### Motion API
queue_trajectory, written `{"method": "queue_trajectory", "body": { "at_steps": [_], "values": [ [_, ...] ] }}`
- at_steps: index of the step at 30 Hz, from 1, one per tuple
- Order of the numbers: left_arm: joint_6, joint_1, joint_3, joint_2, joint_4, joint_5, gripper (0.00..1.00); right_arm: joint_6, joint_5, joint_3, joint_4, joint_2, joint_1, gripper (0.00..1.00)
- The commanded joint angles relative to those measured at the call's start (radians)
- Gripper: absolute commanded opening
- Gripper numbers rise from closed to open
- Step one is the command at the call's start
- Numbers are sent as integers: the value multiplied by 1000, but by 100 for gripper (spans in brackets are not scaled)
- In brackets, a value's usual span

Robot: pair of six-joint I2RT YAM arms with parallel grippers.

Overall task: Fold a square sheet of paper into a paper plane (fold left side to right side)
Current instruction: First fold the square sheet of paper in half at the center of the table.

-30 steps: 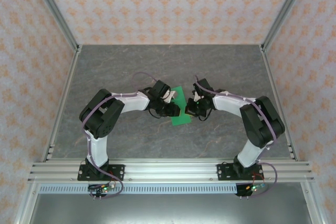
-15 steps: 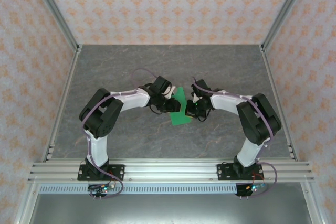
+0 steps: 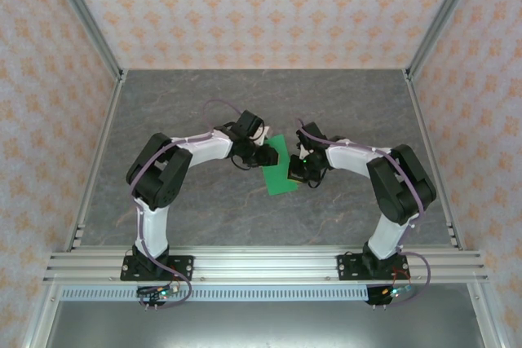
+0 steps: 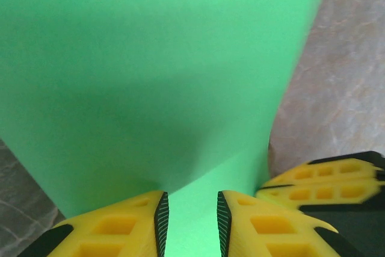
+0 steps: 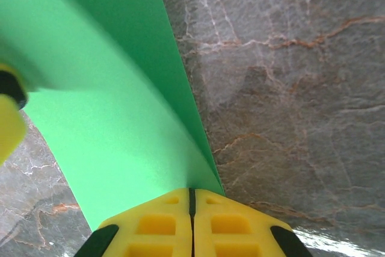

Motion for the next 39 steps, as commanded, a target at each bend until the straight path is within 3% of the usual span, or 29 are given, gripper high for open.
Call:
{"method": "queue_trajectory", "body": {
  "at_steps": [1, 19, 31, 39],
  "values": [
    [14, 1, -4, 15, -19, -43, 31, -20, 155, -16, -101, 55, -7, 9],
    [10, 126, 21, 64, 3, -125, 31, -47, 179, -11, -145, 82, -6, 9],
    [33, 221, 185, 129, -62, -95, 31, -44, 179, -20, -140, 81, -6, 9],
    [-2, 217, 49, -15, 80, 21, 31, -42, 177, -15, -138, 81, -7, 9]
  ]
}}
